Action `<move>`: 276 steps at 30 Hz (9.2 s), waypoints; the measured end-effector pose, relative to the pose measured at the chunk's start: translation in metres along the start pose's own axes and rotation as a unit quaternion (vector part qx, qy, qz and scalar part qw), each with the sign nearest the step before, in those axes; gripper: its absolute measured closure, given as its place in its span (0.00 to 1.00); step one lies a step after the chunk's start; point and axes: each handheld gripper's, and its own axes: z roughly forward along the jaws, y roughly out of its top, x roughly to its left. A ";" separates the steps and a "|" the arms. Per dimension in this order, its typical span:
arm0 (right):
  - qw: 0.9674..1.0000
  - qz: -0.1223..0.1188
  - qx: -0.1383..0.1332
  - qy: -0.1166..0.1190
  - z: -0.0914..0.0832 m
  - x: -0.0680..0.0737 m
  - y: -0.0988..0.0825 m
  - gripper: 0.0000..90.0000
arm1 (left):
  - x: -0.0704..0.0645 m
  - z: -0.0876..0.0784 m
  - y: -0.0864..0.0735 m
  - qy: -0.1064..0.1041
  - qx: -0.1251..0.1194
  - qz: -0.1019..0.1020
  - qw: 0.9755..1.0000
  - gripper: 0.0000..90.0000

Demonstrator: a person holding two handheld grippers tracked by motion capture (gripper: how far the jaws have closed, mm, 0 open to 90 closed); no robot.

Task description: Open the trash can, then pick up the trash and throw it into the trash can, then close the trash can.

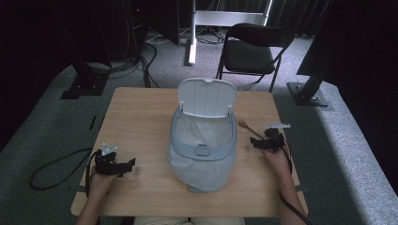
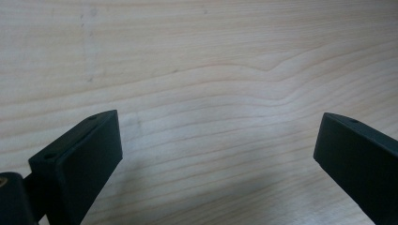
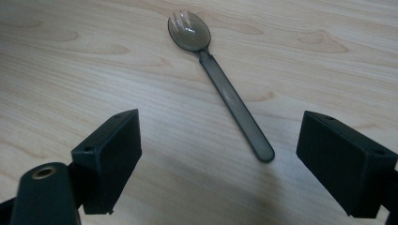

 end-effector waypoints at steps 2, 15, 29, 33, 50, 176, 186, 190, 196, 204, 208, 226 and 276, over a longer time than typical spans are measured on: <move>1.000 -0.001 0.002 0.001 0.003 0.000 0.002 0.16 | 0.001 0.002 -0.001 0.005 0.009 -0.001 1.000 0.02; 1.000 -0.008 0.023 0.000 0.024 0.003 0.019 0.16 | -0.001 0.009 -0.003 0.018 0.022 0.013 1.000 0.02; 0.999 -0.004 0.033 -0.009 0.037 0.000 0.015 0.17 | -0.004 0.012 -0.003 0.029 0.023 0.024 0.999 0.02; 1.000 -0.009 0.026 -0.005 0.037 0.001 0.016 0.28 | -0.004 0.012 -0.003 0.029 0.023 0.024 0.999 0.02; 0.999 -0.017 0.033 0.007 0.035 0.002 0.023 0.88 | -0.004 0.012 -0.002 0.029 0.023 0.025 0.999 0.02; 0.928 -0.188 -0.188 0.261 -0.183 0.182 0.138 0.84 | -0.004 0.013 -0.002 0.028 0.022 0.024 0.999 0.02; 0.937 -0.148 -0.200 0.243 -0.186 0.170 0.135 0.39 | -0.004 0.013 -0.002 0.028 0.022 0.024 0.999 0.02; 0.942 -0.134 -0.198 0.233 -0.187 0.162 0.130 0.23 | -0.004 0.013 -0.002 0.028 0.022 0.024 0.999 0.02; 0.944 -0.121 -0.207 0.226 -0.190 0.143 0.122 0.14 | -0.004 0.013 -0.002 0.029 0.023 0.024 0.999 0.02; 0.955 -0.065 -0.211 0.199 -0.186 0.113 0.117 0.13 | -0.004 0.013 -0.002 0.029 0.022 0.024 0.999 0.02; 0.961 -0.049 -0.208 0.177 -0.180 0.103 0.117 0.13 | -0.004 0.012 -0.002 0.029 0.023 0.024 0.999 0.02; 0.968 0.000 -0.193 0.160 -0.145 0.064 0.138 0.13 | -0.004 0.013 -0.002 0.029 0.022 0.024 0.999 0.02; 0.935 -0.080 -0.142 0.315 -0.158 0.143 0.163 0.15 | -0.004 0.012 -0.003 0.033 0.022 0.017 0.999 0.02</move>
